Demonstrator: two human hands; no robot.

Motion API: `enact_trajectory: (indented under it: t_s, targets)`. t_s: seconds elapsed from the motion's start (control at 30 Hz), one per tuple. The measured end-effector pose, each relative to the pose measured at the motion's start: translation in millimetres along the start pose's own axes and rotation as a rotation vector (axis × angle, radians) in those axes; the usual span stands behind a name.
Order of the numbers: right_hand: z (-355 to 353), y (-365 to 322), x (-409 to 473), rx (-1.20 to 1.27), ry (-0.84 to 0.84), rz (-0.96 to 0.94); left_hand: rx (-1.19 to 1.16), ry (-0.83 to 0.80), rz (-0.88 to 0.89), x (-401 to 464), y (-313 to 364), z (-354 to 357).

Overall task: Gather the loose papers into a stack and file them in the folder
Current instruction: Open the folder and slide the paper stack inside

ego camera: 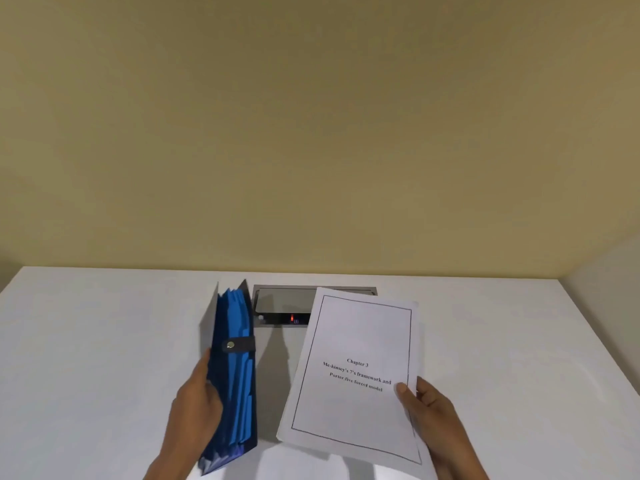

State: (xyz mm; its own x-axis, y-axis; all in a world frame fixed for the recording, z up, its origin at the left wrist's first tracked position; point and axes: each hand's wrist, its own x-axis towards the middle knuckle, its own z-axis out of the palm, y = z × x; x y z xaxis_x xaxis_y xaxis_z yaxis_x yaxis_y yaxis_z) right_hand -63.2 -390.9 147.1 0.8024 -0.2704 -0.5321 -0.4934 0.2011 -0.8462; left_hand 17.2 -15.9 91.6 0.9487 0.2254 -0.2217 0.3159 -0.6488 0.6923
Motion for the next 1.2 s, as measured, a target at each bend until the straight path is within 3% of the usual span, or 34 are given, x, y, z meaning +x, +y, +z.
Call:
enact_trajectory:
  t_s: [0.23, 0.47, 0.83, 1.0, 1.2]
  targets:
    - [-34, -45, -9, 0.018, -0.073, -0.046, -0.156, -0.152, 0.113, -39, 64, 44]
    - [-54, -66, -19, -0.186, -0.061, -0.135, -0.213, -0.295, 0.071, -58, 83, 79]
    - [-15, -79, 4, -0.675, -0.033, -0.162, -0.185, -0.287, 0.055, -60, 82, 88]
    - [14, -93, 19, -0.778, -0.093, -0.136, -0.188, -0.307, 0.052, -61, 82, 86]
    - [46, -91, 30, -0.960, -0.025, -0.249, -0.170, -0.332, 0.063, -63, 78, 89]
